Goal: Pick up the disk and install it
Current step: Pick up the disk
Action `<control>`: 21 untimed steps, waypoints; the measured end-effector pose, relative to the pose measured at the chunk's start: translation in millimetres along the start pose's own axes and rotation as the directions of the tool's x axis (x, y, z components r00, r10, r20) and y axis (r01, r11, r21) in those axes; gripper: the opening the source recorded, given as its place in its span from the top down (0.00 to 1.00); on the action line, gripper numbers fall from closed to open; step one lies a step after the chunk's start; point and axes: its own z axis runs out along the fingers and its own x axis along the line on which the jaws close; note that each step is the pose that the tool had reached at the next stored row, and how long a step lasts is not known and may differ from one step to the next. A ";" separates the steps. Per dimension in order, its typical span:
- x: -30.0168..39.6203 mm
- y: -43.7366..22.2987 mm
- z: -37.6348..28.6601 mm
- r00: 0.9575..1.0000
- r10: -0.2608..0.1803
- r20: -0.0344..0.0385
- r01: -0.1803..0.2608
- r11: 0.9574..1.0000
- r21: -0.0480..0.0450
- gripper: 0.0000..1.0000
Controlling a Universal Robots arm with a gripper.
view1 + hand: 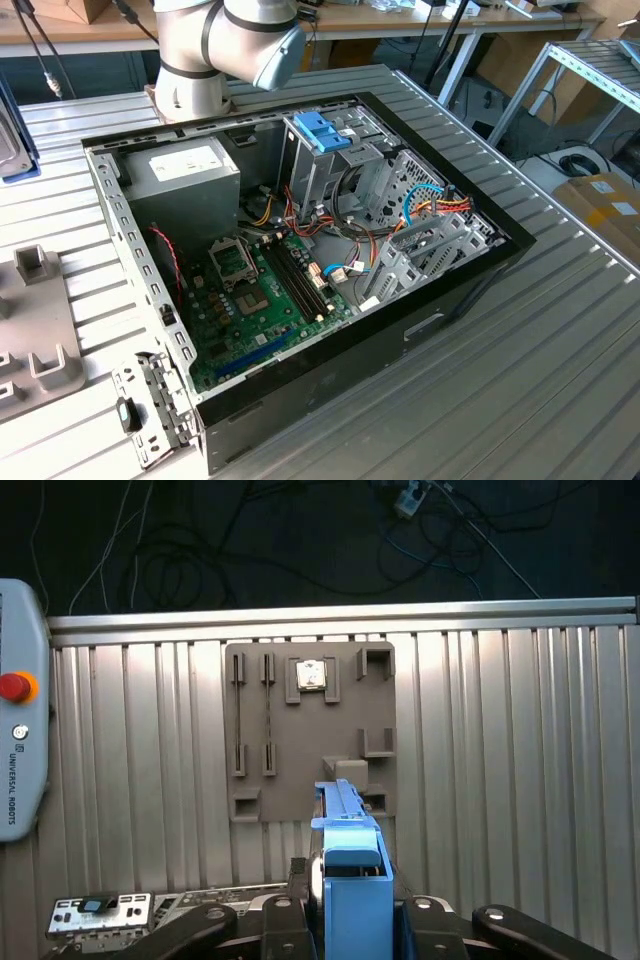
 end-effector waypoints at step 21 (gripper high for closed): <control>9.7 -2.6 -0.1 1.000 -0.011 0.000 0.011 1.000 0.001 0.63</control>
